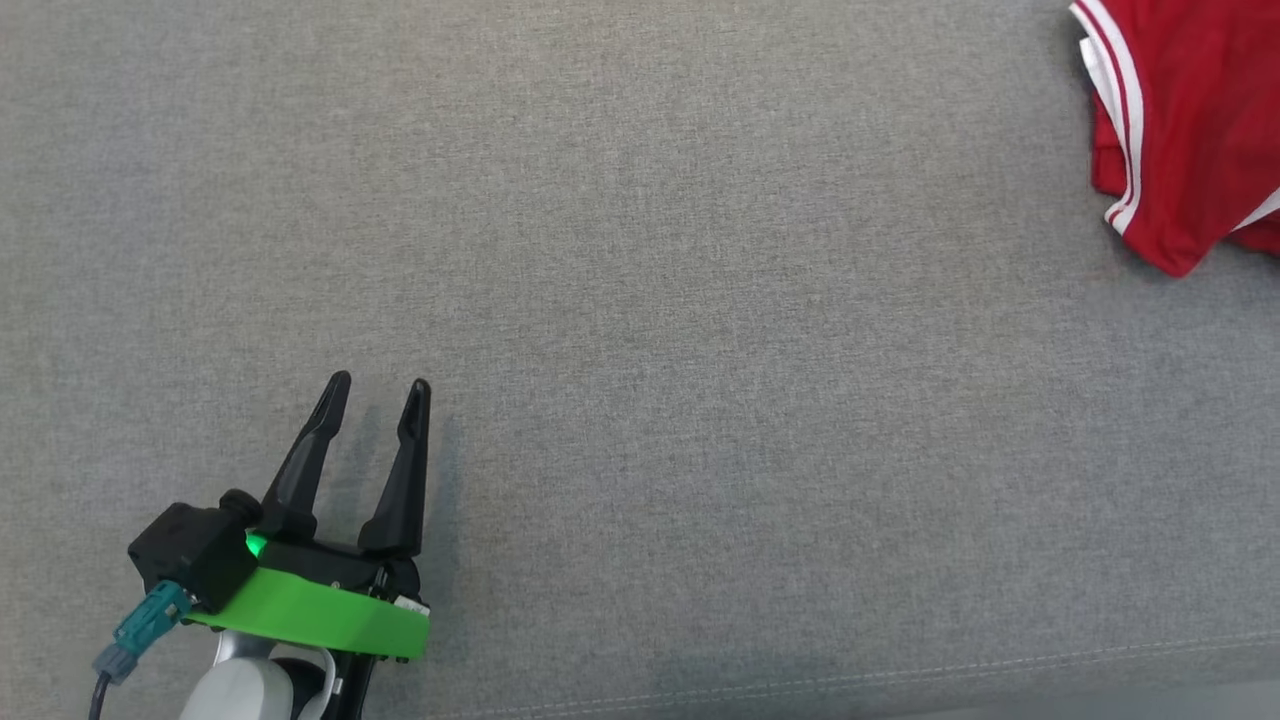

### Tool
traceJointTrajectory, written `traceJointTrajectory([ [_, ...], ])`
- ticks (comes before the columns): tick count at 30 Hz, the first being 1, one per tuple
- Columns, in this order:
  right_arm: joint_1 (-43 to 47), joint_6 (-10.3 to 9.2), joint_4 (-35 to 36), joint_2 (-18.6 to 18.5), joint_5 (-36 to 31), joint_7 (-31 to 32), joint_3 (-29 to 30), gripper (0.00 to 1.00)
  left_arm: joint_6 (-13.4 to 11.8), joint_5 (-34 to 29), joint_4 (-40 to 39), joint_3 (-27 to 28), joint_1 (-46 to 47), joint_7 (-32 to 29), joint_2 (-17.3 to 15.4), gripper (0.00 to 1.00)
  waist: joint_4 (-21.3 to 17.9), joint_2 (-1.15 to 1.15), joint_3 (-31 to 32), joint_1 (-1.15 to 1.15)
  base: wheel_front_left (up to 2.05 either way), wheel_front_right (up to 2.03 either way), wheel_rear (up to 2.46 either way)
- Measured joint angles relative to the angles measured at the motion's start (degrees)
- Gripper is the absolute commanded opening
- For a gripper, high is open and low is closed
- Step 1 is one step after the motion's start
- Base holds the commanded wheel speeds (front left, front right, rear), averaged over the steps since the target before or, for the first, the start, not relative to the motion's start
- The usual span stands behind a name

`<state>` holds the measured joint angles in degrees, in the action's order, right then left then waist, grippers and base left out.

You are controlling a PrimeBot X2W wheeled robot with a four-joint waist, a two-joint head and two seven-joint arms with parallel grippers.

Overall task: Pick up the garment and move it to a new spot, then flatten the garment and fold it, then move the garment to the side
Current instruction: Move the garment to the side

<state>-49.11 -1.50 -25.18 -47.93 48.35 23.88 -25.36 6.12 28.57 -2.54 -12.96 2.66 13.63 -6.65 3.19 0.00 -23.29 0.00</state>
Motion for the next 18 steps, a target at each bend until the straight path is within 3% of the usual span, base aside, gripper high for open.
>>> traceJointTrajectory([
  [3,0.37,-1.15,-1.34,-0.80,-1.42,-2.29,0.22,0.00,0.00,-0.14,0.01,-0.05,0.18,-0.10,-0.13,1.00,-0.82,0.00,-0.41,0.00,0.00,0.00,0.00],
  [4,0.60,-1.54,-1.97,-0.96,-2.21,-3.18,0.26,0.09,0.00,-0.22,0.03,-0.08,0.42,-0.44,-0.13,1.00,-1.06,0.00,-0.55,0.00,0.00,0.00,0.00],
  [6,1.63,-2.23,-3.05,-1.16,-3.56,-5.08,0.27,0.45,0.00,-0.60,0.02,-0.15,1.12,-0.51,-0.13,1.00,-1.49,0.00,-0.83,0.00,0.00,0.00,0.00],
  [7,1.63,-2.23,-3.05,-1.16,-3.56,-5.08,0.27,1.00,0.00,-0.60,0.02,-0.15,1.12,-0.51,-0.13,1.00,-1.49,0.00,-0.83,0.00,0.00,0.00,0.00],
  [13,4.61,-3.75,-6.44,-1.88,-7.24,-10.48,-0.04,1.00,0.00,-0.60,0.25,-0.40,1.85,-0.99,-0.16,1.00,-2.20,0.00,-1.59,0.00,0.00,0.00,0.00],
  [18,5.70,-4.14,-7.27,0.65,-7.23,-13.74,-0.04,1.00,0.00,-0.67,0.64,-0.35,2.04,-0.99,-0.26,1.00,-2.53,0.00,-1.61,0.00,0.00,0.00,0.00],
])
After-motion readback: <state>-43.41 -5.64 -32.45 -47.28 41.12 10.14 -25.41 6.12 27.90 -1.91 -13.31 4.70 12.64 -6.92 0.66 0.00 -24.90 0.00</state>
